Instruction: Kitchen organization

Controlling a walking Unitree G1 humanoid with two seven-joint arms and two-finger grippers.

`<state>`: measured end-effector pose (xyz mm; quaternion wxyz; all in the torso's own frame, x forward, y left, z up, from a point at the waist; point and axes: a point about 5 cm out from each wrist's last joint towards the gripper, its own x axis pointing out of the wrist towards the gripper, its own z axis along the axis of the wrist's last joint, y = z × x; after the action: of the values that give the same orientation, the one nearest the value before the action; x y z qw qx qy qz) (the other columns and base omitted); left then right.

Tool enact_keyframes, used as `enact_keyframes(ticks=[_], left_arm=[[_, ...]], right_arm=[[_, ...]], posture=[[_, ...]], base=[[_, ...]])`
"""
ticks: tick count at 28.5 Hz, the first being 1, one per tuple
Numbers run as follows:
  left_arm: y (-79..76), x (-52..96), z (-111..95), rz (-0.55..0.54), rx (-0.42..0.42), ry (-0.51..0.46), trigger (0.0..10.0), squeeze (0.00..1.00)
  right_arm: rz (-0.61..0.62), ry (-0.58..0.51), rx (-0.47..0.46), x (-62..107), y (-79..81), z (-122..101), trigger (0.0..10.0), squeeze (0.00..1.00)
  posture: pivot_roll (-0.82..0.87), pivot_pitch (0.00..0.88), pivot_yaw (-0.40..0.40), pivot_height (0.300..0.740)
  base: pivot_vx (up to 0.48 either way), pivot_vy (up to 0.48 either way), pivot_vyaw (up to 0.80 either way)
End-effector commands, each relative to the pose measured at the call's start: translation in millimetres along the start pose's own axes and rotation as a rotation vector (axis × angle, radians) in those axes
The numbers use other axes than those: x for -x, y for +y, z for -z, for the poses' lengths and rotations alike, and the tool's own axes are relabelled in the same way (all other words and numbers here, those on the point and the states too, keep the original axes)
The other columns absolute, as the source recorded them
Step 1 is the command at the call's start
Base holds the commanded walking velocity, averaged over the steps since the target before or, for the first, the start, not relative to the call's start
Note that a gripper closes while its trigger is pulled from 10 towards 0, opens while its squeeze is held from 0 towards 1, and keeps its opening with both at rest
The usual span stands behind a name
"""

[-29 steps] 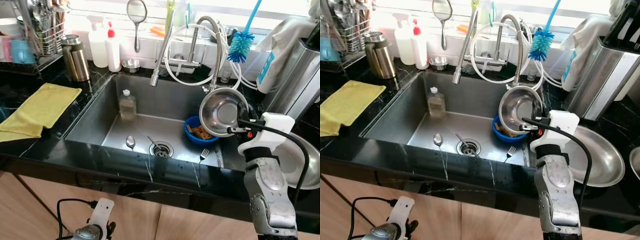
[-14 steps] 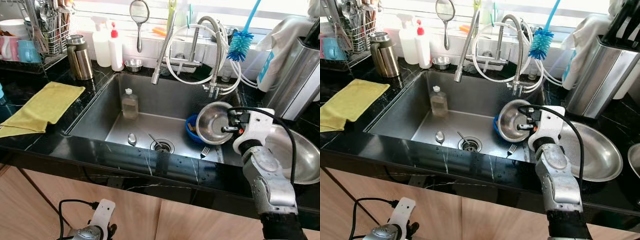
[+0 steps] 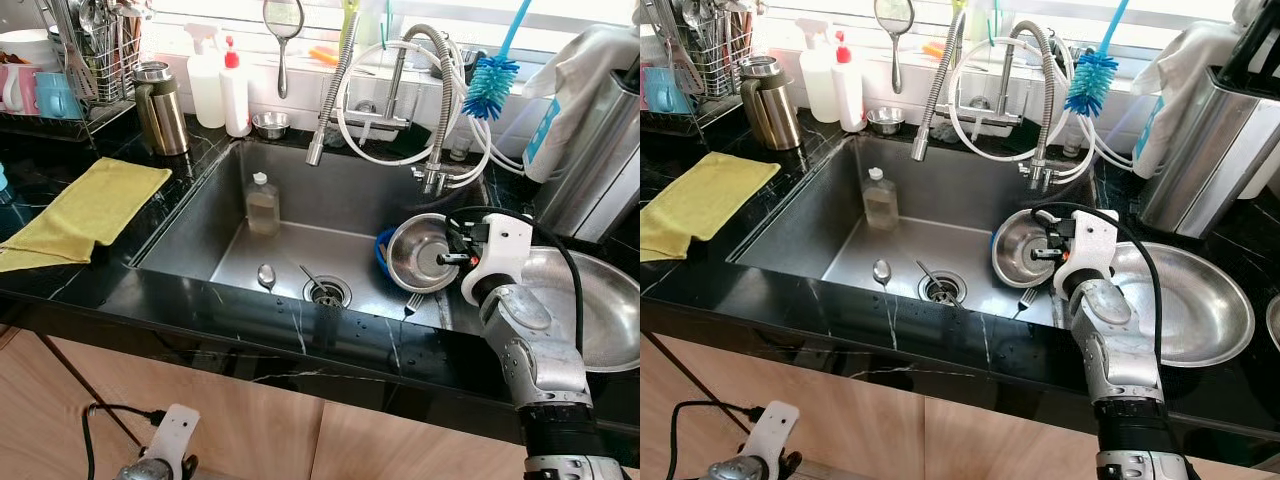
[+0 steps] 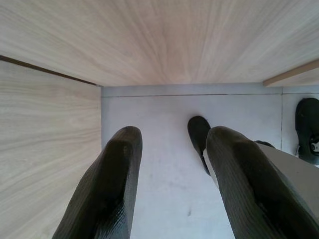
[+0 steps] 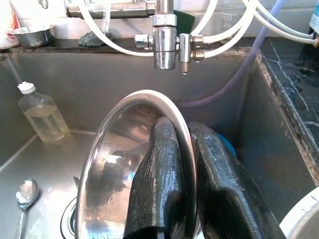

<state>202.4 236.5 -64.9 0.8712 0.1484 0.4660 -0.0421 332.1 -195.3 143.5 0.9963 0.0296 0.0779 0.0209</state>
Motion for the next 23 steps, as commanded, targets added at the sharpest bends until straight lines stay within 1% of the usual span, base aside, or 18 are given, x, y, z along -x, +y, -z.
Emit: enact_keyframes(ticks=[1, 3, 9, 11, 12, 15, 20, 23], left_arm=[[0.9, 0.0, -2, -0.004, -0.006, -0.007, 10.0, 0.00], [-1.6, -0.6, -4, 0.001, 0.010, -0.021, 10.0, 0.00], [-1.6, -0.6, -4, 0.001, 0.010, -0.021, 10.0, 0.00], [-11.6, -2.7, -15, 0.035, 0.032, -0.056, 10.0, 0.00], [-12.4, -2.9, -15, 0.039, 0.032, -0.058, 10.0, 0.00], [-12.5, -2.9, -15, 0.040, 0.034, -0.059, 10.0, 0.00], [-12.7, -2.9, -16, 0.042, 0.048, -0.064, 10.0, 0.00], [-12.7, -2.9, -16, 0.042, 0.046, -0.063, 10.0, 0.00]], right_arm=[[0.000, -0.024, -0.013, -1.8, -1.5, -6, 10.0, 0.00], [-0.005, -0.047, 0.002, -4.2, -2.8, -14, 10.0, 0.00], [-0.005, -0.047, 0.002, -4.2, -2.8, -14, 10.0, 0.00], [0.032, -0.184, 0.032, 2.5, -12.2, -56, 10.0, 0.00], [0.034, -0.197, 0.035, 3.6, -12.5, -61, 10.0, 0.00], [0.028, -0.213, 0.041, 3.6, -10.5, -65, 10.0, 0.00], [-0.009, -0.289, 0.036, 1.7, 1.6, -88, 10.0, 0.00], [-0.021, -0.287, 0.030, 0.0, 4.6, -89, 10.0, 0.00]], posture=[[0.04, 0.030, -0.069, 0.740], [0.04, 0.031, -0.073, 0.740], [0.04, 0.031, -0.073, 0.740], [0.03, 0.030, -0.070, 0.740], [0.03, 0.030, -0.071, 0.740], [0.04, 0.029, -0.072, 0.740], [0.04, 0.026, -0.071, 0.740], [0.04, 0.024, -0.071, 0.740]], base=[[0.000, 0.000, 0.00], [0.000, 0.000, 0.00], [0.000, 0.000, 0.00], [0.000, 0.000, 0.00], [0.000, 0.000, 0.00], [0.000, 0.000, 0.00], [0.000, 0.000, 0.00], [0.000, 0.000, 0.00]])
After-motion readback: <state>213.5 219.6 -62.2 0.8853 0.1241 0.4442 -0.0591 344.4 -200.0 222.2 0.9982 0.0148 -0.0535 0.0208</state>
